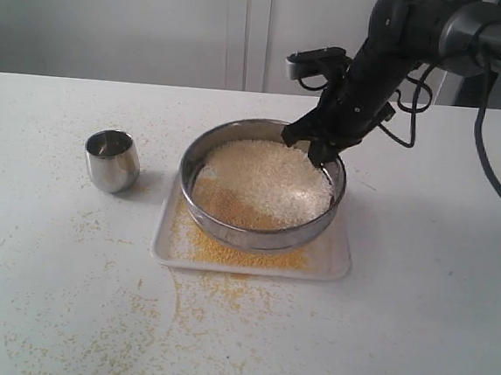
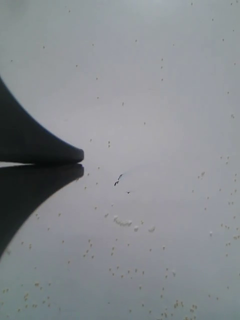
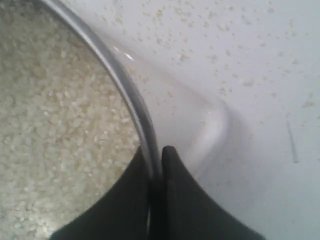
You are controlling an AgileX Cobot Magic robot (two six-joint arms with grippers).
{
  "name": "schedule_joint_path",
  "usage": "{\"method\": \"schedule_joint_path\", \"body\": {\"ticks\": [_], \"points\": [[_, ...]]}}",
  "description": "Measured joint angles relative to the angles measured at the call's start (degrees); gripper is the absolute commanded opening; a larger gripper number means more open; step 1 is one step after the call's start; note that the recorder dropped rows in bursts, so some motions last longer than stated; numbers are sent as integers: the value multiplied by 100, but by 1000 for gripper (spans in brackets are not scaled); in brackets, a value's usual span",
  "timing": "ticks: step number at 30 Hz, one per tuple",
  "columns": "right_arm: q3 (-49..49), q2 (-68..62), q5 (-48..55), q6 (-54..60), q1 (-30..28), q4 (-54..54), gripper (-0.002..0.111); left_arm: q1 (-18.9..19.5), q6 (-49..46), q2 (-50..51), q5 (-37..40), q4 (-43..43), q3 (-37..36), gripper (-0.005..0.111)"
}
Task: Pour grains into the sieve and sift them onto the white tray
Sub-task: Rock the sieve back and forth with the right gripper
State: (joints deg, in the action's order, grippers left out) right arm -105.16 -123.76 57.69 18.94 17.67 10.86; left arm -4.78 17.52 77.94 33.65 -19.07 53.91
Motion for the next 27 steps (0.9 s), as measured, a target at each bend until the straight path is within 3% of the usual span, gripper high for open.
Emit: {"method": "schedule_joint_path", "body": {"ticks": [3,6,10,13,16,19,21,24,26,27], "points": [[23,18,116,-1095,11,-31,0,0,0,0,0,0,0,0],[10,18,-4,4,11,-104,0,0,0,0,0,0,0,0],[30,11,-59,-1219,45,-90,0,0,0,0,0,0,0,0],[-15,28,-159,-44,76,8,0,0,0,0,0,0,0,0],[-19,30,-154,-1197,123,43,0,0,0,0,0,0,0,0],[-51,5,-375,-432,123,55,0,0,0,0,0,0,0,0],[-39,-7,-193,-1402,123,-247,0,0,0,0,0,0,0,0],[-38,-69,192,-191,86,-116,0,0,0,0,0,0,0,0],[37,-96,151,-1061,86,81,0,0,0,0,0,0,0,0],[14,-121,151,-312,71,311,0,0,0,0,0,0,0,0]]}}
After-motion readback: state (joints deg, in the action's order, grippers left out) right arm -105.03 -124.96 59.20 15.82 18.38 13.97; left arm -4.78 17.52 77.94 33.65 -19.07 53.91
